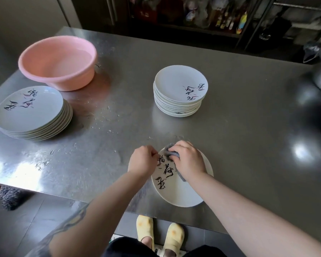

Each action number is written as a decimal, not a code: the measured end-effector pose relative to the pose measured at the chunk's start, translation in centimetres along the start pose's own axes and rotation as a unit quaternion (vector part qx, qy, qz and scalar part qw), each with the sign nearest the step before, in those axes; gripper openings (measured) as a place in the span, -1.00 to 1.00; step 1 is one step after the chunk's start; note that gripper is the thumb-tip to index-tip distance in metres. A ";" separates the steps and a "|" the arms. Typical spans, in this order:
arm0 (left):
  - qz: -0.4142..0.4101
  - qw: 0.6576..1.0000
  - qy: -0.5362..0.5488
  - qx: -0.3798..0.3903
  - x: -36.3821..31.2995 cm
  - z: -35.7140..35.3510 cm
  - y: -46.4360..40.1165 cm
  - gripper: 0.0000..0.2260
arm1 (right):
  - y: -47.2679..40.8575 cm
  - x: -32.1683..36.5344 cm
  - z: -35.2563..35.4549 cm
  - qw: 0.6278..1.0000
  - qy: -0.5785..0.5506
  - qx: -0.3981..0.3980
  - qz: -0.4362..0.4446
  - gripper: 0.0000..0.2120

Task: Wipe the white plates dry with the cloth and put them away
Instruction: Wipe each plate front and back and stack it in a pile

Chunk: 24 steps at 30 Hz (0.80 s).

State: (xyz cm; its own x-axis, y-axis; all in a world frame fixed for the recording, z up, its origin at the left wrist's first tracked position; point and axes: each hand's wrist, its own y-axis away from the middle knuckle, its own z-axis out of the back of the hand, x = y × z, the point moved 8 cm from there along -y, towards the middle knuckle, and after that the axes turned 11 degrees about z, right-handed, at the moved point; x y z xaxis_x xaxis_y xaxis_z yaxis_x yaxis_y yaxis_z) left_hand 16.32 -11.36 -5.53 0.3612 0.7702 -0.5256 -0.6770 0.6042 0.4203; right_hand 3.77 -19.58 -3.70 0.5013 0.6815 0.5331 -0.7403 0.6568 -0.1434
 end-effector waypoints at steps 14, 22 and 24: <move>-0.028 0.997 -0.028 0.066 -1.6 -1.3 -0.4 -0.89 | 0.5 -0.5 0.3 0.999 -0.027 0.017 -0.027 -0.83; 0.013 0.985 -0.093 0.143 2.0 -1.9 0.5 -0.86 | 2.0 -3.2 2.1 0.997 0.018 -0.037 -0.070 -0.87; -0.011 0.989 -0.112 0.099 0.9 -1.2 0.0 -0.87 | 2.0 -2.5 1.5 0.998 -0.005 -0.029 -0.057 -0.85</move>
State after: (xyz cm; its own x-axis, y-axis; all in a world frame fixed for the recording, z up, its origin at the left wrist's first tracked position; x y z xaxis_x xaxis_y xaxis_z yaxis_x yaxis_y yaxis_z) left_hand 15.82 -10.92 -6.91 0.5233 0.7685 -0.3682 -0.5368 0.6328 0.5581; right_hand 0.39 -20.48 -4.03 0.5760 0.5988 0.5564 -0.6514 0.7475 -0.1302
